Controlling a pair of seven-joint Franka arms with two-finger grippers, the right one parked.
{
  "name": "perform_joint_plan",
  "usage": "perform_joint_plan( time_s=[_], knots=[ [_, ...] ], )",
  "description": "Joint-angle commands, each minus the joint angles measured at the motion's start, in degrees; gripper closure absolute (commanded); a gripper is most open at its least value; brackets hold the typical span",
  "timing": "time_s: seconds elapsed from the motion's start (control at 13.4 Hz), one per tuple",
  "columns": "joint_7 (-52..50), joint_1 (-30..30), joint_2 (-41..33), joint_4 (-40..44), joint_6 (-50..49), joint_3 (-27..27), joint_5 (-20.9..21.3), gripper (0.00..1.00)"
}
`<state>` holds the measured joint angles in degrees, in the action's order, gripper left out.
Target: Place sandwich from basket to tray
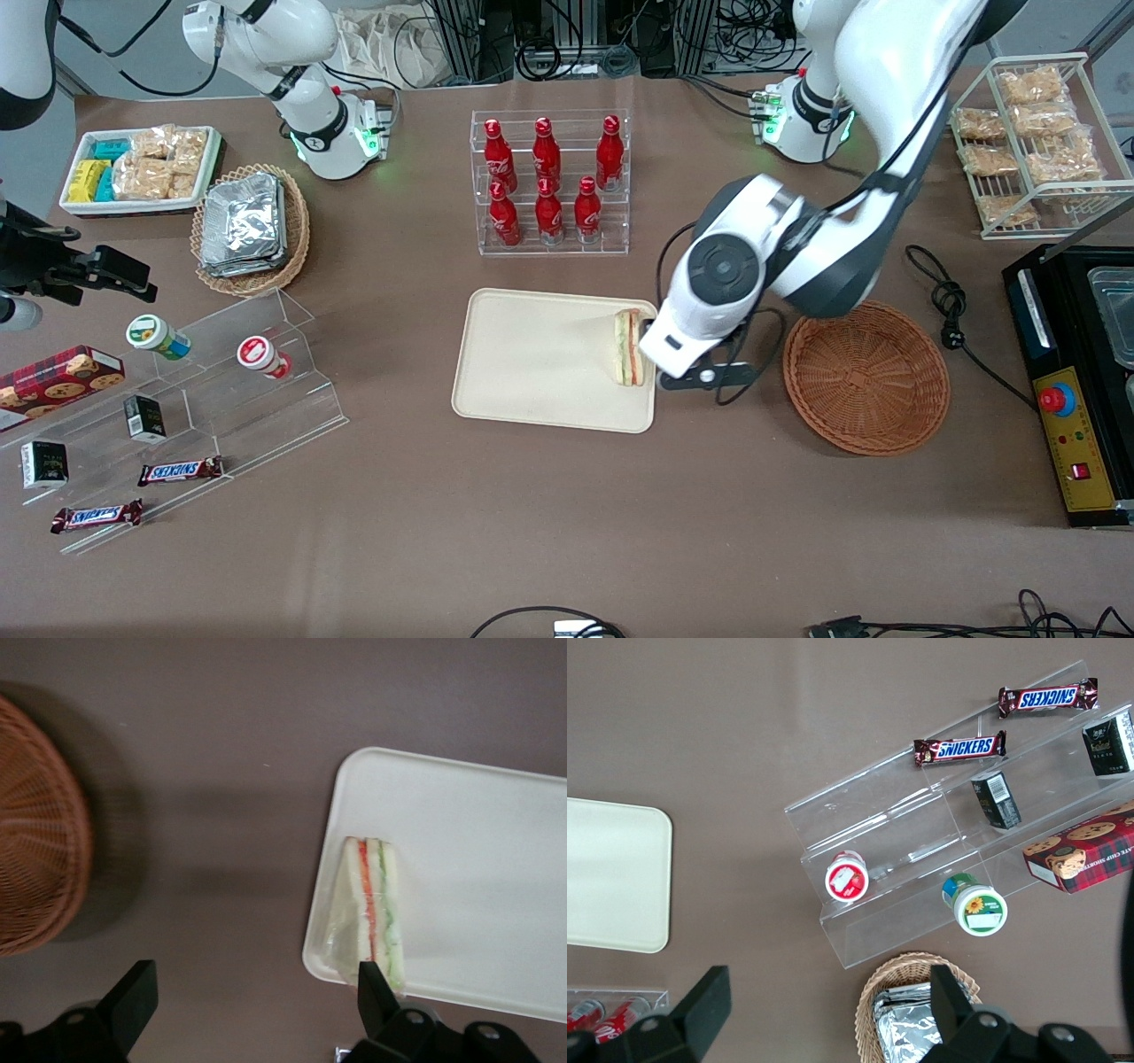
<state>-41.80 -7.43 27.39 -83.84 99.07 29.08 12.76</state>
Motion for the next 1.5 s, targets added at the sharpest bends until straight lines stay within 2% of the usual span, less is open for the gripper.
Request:
perform_joint_plan(
  time_s=[0.0,0.22,0.37,0.75,1.42],
  knots=[
    [4.68,4.16,-7.68,-1.24,-7.20,0.19,-0.19,0.00],
    [12.94,10.56,-14.10,-1.24,-14.32,0.19,-2.47,0.00],
    [21.89,14.96,-17.80,-1.32,-17.76,0.10,-3.35,0.00],
    [35.81,21.83,-21.15,-1.59,-20.84,0.10,-3.53,0.00],
    [37.32,23.86,-22.91,-3.96,-24.19,0.01,-3.53,0.00]
  ],
)
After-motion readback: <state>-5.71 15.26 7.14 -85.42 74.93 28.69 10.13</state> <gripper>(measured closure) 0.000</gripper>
